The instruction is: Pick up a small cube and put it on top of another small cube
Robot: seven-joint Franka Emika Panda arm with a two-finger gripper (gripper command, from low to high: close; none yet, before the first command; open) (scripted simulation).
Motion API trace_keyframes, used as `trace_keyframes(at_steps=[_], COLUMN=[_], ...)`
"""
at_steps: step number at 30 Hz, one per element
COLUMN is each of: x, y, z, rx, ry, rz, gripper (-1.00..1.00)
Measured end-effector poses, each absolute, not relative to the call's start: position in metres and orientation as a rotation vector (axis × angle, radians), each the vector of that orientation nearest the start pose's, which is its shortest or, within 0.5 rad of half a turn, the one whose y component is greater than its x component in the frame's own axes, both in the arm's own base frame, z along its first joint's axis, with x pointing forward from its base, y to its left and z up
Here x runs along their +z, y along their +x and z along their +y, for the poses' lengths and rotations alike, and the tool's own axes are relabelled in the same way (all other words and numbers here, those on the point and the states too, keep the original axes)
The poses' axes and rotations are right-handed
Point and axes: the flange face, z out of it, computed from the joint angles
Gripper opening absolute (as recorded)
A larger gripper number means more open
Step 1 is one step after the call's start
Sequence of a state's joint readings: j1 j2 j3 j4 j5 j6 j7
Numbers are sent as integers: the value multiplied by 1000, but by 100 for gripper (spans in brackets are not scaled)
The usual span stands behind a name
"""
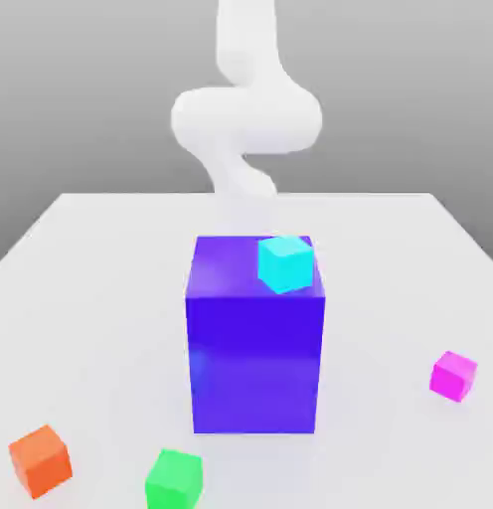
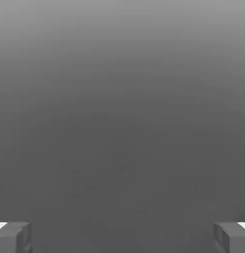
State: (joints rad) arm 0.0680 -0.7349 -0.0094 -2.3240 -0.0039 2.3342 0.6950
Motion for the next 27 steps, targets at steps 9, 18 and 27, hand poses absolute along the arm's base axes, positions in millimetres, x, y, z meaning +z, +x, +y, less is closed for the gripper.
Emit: trace_keyframes(at_steps=[9,18,27], x=[553,418,286], y=[427,420,356], z=[114,211,289], rx=[-765,-516,-235], ry=[-2875,-2899,-2602], rz=[49,-822,-1693], gripper=[0,0,0])
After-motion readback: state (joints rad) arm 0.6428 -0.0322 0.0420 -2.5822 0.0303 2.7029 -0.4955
